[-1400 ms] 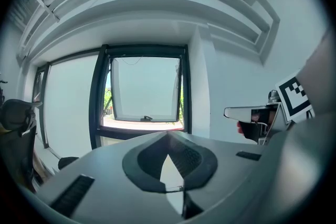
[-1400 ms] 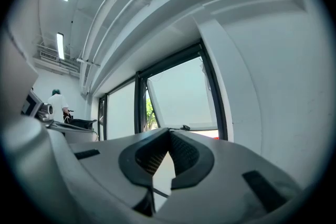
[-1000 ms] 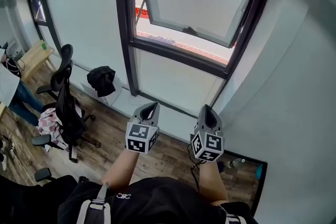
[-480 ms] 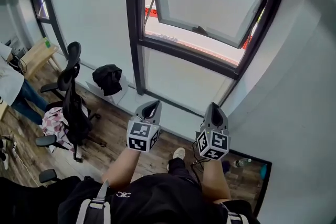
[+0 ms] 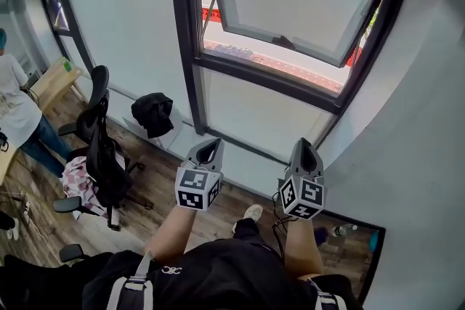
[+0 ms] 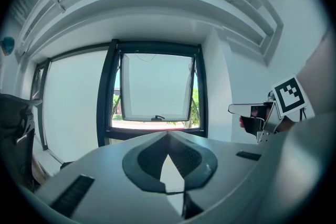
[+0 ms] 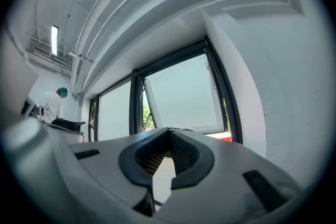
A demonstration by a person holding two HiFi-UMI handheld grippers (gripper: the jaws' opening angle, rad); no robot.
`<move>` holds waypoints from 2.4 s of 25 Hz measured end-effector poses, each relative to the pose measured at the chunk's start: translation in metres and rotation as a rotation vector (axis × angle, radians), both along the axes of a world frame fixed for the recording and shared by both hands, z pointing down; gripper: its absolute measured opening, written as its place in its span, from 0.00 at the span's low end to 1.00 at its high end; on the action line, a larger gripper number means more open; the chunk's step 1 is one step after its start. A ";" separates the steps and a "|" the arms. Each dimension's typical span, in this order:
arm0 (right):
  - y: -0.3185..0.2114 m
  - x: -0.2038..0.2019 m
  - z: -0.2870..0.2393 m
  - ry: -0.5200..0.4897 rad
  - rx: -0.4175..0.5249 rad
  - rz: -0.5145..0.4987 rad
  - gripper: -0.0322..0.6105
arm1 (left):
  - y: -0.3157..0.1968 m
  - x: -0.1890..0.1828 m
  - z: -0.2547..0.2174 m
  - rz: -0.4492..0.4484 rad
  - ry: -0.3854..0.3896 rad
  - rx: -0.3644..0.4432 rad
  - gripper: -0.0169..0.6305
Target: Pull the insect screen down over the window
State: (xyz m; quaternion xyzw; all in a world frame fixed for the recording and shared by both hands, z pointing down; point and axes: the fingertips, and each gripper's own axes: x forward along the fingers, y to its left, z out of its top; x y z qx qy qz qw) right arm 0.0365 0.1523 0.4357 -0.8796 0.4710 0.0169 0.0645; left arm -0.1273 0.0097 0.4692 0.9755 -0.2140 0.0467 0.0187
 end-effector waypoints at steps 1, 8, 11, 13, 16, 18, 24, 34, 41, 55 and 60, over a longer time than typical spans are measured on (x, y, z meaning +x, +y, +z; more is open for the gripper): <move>-0.006 0.007 0.002 0.000 -0.001 0.002 0.05 | -0.006 0.008 0.002 0.002 -0.002 0.001 0.05; -0.056 0.067 0.008 0.024 -0.009 0.002 0.05 | -0.050 0.082 0.005 0.031 -0.019 0.023 0.05; -0.085 0.101 0.007 0.023 -0.018 -0.007 0.05 | -0.074 0.118 0.002 0.034 -0.028 0.028 0.05; -0.102 0.124 0.004 0.023 -0.020 -0.013 0.05 | -0.090 0.143 -0.002 0.034 -0.030 0.031 0.05; -0.126 0.160 -0.002 0.026 -0.016 -0.023 0.05 | -0.115 0.179 -0.010 0.029 -0.022 0.033 0.05; -0.142 0.183 -0.007 0.028 -0.013 -0.035 0.05 | -0.130 0.205 -0.013 0.030 -0.022 0.033 0.05; -0.185 0.246 -0.013 0.033 -0.036 -0.065 0.06 | -0.170 0.268 -0.012 0.023 -0.042 0.008 0.05; -0.217 0.304 -0.012 0.032 -0.052 -0.024 0.06 | -0.216 0.323 -0.014 0.036 -0.041 0.004 0.05; -0.237 0.315 -0.016 0.037 -0.017 0.059 0.06 | -0.259 0.351 -0.018 0.119 -0.019 0.001 0.05; -0.284 0.318 -0.018 0.036 -0.038 0.150 0.06 | -0.331 0.380 -0.045 0.258 -0.016 0.092 0.05; -0.280 0.332 -0.031 0.267 -0.321 0.237 0.06 | -0.332 0.385 -0.055 0.288 -0.102 0.321 0.05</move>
